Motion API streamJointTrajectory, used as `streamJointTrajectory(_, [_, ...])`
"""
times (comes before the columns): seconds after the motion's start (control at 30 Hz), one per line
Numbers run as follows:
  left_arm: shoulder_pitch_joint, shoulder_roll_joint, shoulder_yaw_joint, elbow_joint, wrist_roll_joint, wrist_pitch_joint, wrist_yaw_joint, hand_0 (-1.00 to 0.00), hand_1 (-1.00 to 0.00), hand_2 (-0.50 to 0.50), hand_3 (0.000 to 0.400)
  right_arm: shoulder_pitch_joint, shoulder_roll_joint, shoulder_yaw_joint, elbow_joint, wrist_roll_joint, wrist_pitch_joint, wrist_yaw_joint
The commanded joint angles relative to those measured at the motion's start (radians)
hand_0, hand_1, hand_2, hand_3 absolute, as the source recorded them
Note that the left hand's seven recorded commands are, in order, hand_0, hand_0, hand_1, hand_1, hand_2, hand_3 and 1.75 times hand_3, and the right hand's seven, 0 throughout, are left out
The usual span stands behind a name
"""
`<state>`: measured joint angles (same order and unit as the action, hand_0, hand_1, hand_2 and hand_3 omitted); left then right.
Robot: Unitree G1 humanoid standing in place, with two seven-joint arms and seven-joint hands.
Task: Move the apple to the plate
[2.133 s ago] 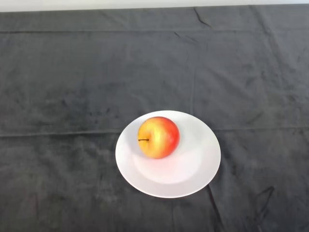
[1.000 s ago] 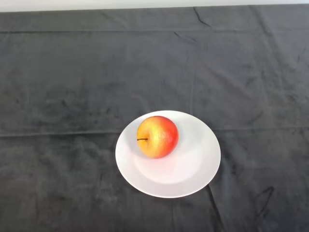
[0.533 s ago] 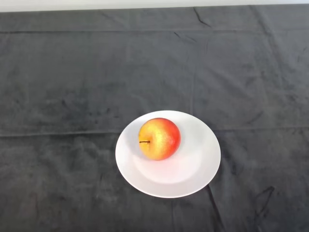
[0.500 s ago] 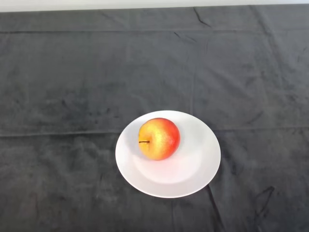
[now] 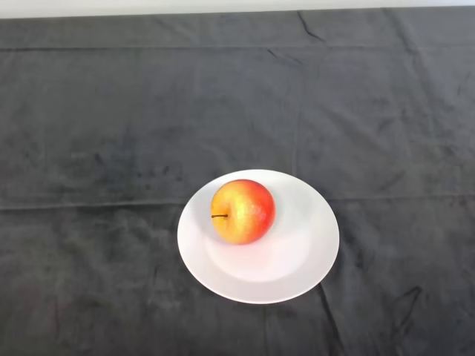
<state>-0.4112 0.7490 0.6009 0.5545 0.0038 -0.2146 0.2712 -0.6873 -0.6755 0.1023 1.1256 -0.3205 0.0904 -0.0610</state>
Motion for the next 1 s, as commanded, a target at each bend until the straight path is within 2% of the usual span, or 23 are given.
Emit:
streamJointTrajectory(0.03, [-0.019,0.067,-0.017,0.019,-0.007,-0.018,0.002,0.0,0.0,0.0,0.0,0.005,-0.027,-0.0115,0.012,-0.0094,-0.008,-0.0065])
streamJointTrajectory(1.0, [-0.021,0.063,-0.028,0.021,-0.009,-0.02,0.003,0.0,0.0,0.0,0.0,0.005,-0.027,-0.0111,0.012,-0.0089,-0.008,-0.0065])
